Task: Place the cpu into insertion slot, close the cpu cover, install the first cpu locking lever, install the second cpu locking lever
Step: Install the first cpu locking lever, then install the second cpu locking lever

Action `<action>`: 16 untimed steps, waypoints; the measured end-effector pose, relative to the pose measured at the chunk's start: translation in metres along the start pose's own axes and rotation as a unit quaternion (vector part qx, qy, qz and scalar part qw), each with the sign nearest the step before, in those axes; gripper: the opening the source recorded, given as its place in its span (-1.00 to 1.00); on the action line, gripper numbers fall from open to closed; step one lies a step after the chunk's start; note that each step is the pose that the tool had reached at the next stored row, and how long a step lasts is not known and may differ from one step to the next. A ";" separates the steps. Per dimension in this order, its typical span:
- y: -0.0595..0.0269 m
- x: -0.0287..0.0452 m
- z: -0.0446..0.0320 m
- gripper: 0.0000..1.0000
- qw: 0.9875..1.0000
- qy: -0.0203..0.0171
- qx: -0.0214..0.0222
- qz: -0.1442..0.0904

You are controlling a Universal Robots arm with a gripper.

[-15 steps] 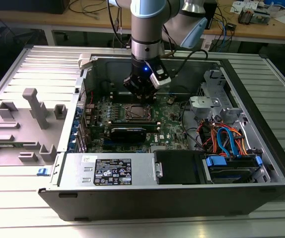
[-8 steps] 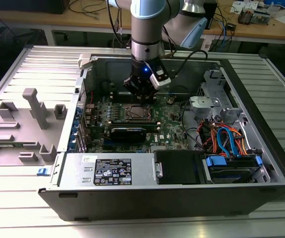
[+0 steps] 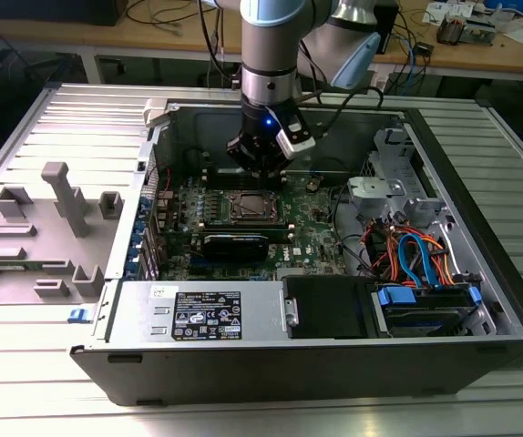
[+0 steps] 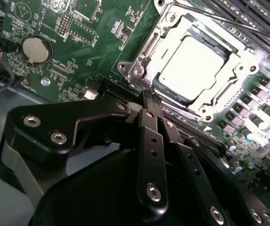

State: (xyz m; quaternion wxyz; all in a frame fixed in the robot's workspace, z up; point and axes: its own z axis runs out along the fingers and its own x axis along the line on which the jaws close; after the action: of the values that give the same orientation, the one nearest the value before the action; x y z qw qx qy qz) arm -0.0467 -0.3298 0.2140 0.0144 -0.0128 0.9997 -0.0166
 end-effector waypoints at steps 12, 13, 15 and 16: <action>-0.0039 0.0001 0.0000 -0.79 1.000 0.000 0.000 0.000; -0.0040 0.0001 0.0000 -0.79 1.000 0.000 0.000 0.000; -0.0041 0.0001 0.0000 -0.79 1.000 0.000 0.000 0.000; -0.0041 0.0000 0.0000 -0.79 1.000 0.000 0.000 0.000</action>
State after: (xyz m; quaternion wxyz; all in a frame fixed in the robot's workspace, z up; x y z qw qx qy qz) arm -0.0466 -0.3339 0.2142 0.0144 -0.0129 0.9997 -0.0166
